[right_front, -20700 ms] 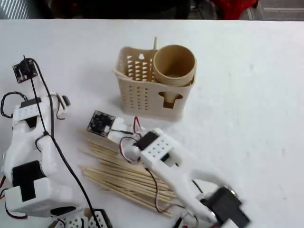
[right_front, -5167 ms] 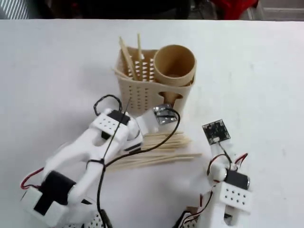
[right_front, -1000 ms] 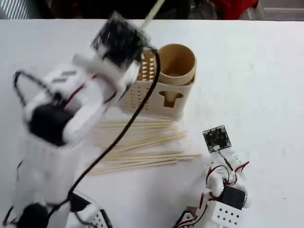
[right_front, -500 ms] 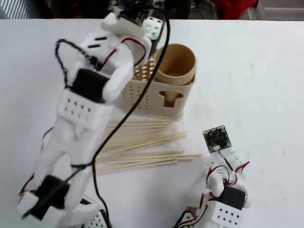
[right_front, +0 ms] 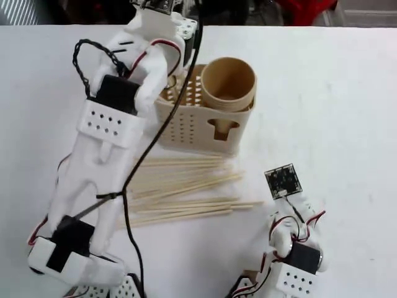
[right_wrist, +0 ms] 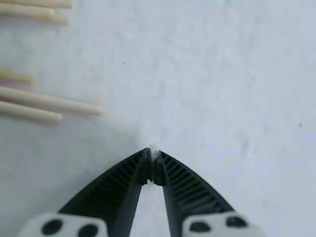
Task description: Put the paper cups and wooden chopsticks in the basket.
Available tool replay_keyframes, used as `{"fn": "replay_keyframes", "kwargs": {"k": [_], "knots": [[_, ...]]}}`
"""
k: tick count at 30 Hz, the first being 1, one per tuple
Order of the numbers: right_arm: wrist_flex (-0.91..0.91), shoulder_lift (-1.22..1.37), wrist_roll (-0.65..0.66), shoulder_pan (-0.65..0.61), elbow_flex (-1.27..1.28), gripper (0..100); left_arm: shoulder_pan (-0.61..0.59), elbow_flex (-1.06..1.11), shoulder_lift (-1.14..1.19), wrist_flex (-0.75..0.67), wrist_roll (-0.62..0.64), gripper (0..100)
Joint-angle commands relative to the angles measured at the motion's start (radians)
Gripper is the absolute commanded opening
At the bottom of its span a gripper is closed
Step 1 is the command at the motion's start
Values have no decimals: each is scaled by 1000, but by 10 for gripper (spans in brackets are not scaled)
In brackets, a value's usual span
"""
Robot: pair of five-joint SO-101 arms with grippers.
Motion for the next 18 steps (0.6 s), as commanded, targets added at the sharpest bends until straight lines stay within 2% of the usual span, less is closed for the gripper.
{"fn": "replay_keyframes", "kwargs": {"k": [1, 8, 14, 18], "knots": [[-2, -13, 9, -8, 15, 20, -15, -48, -12, 14, 12, 90], [-2, -13, 9, -8, 15, 21, -44, -55, -21, 83, 14, 90], [-2, -13, 9, -8, 15, 21, -269, -48, -99, 244, 15, 90], [-2, -13, 9, -8, 15, 21, -398, 12, -101, 419, 8, 90]]}}
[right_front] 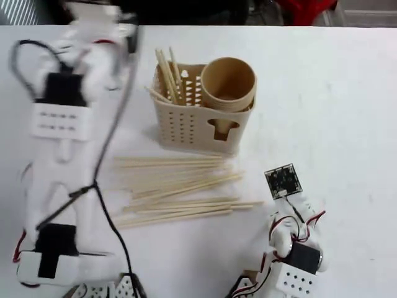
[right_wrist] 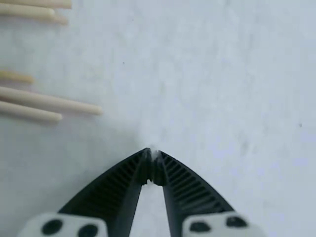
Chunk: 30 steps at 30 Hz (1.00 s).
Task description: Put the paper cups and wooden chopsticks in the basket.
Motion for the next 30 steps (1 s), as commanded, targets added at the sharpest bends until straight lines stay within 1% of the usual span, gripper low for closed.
{"fn": "replay_keyframes", "kwargs": {"k": [1, 3, 5, 7, 8, 10, 14, 16, 18, 20, 22, 24, 28, 30], "knots": [[-2, -13, 9, -8, 15, 21, -134, 40, -50, 192, -9, 90], [-2, -13, 9, -8, 15, 21, -166, 106, -56, 290, -91, 90], [-2, -13, 9, -8, 11, 22, -220, 176, -53, 353, -163, 90], [-2, -13, 9, -8, 8, 22, -275, 276, -48, 339, -124, 94], [-2, -13, 11, -8, 8, 22, -303, 344, -48, 295, -86, 94], [1, -5, 57, -8, -9, 22, -344, 489, -48, 173, -20, 94], [33, -2, 84, -7, -117, 23, -363, 776, -48, -110, 20, 94], [79, -1, 84, -15, -222, 55, -361, 884, -48, -229, 46, 94], [117, 7, 86, -47, -333, 120, -364, 948, -50, -327, 57, 94], [143, 62, 107, -114, -431, 188, -375, 976, -48, -400, 54, 94], [189, 174, 137, -206, -531, 214, -387, 1005, -47, -460, 54, 94], [217, 329, 135, -328, -628, 200, -387, 1031, -47, -506, 51, 94], [217, 670, 133, -595, -802, 183, -389, 1074, -47, -574, -41, 94], [216, 814, 132, -731, -868, 183, -390, 1094, -47, -605, -46, 94]]}}
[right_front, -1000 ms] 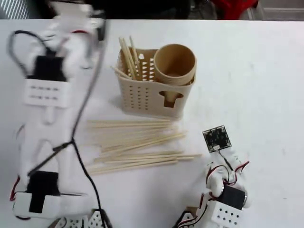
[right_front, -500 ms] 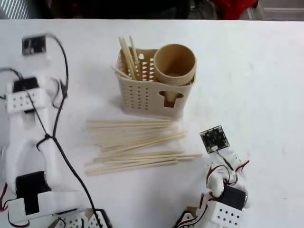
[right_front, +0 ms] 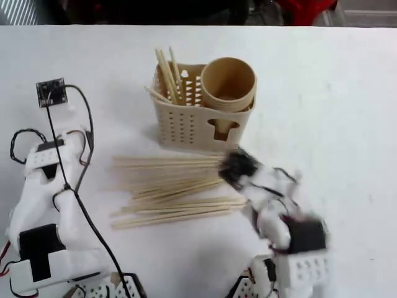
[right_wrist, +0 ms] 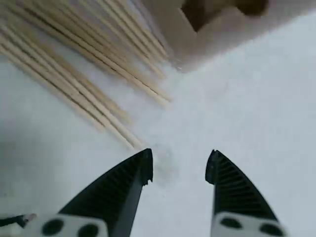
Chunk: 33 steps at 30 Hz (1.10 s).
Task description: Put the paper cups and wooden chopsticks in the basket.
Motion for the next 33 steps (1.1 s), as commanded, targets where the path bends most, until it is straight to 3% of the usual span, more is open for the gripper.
{"fn": "replay_keyframes", "kwargs": {"k": [1, 5, 10, 18, 27, 33], "knots": [[-1, 295, 12, -259, -153, 183, -10, 20, -41, -78, -40, 94], [-116, 501, 12, -452, -173, 183, -31, 17, -41, -72, -40, 94], [-314, 677, 23, -538, -153, 184, -45, 17, -41, -78, -37, 94], [-562, 921, 100, -539, -149, 183, -45, 15, -41, -78, -37, 94], [-647, 1059, 100, -506, -149, 175, -39, 17, -41, -78, -37, 94], [-647, 1063, 98, -499, -146, 62, -39, 17, -41, -78, -37, 94]]}}
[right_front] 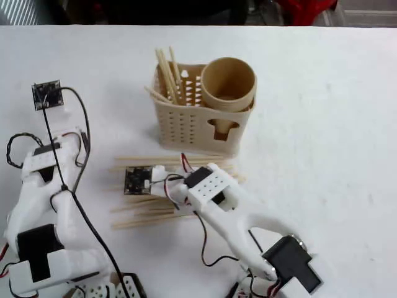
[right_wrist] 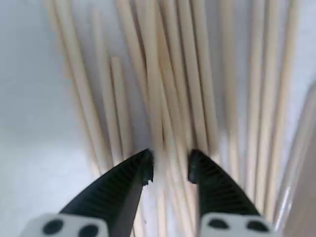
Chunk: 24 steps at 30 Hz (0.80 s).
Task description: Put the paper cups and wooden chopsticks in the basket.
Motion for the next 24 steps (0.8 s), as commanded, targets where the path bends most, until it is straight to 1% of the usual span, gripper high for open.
{"fn": "replay_keyframes", "kwargs": {"k": [1, 5, 9, 12, 14, 19, 24], "knots": [[4, -10, 5, 7, -17, 54, -2, -9, -41, -20, -6, 94], [2, -13, -46, 36, -21, 50, -1, -8, -41, -20, -6, 94], [5, -13, -51, 44, -21, 47, -1, -8, -41, -20, -6, 94], [7, -15, -51, 47, -21, 12, -1, -8, -41, -20, -6, 94], [33, -35, -55, 62, -25, 19, -1, -8, -41, -20, -6, 94], [156, -213, -192, 117, -72, 15, -1, -8, -39, -20, -6, 94], [239, -478, -279, 133, -78, 15, -1, -6, -39, -20, -6, 94]]}}
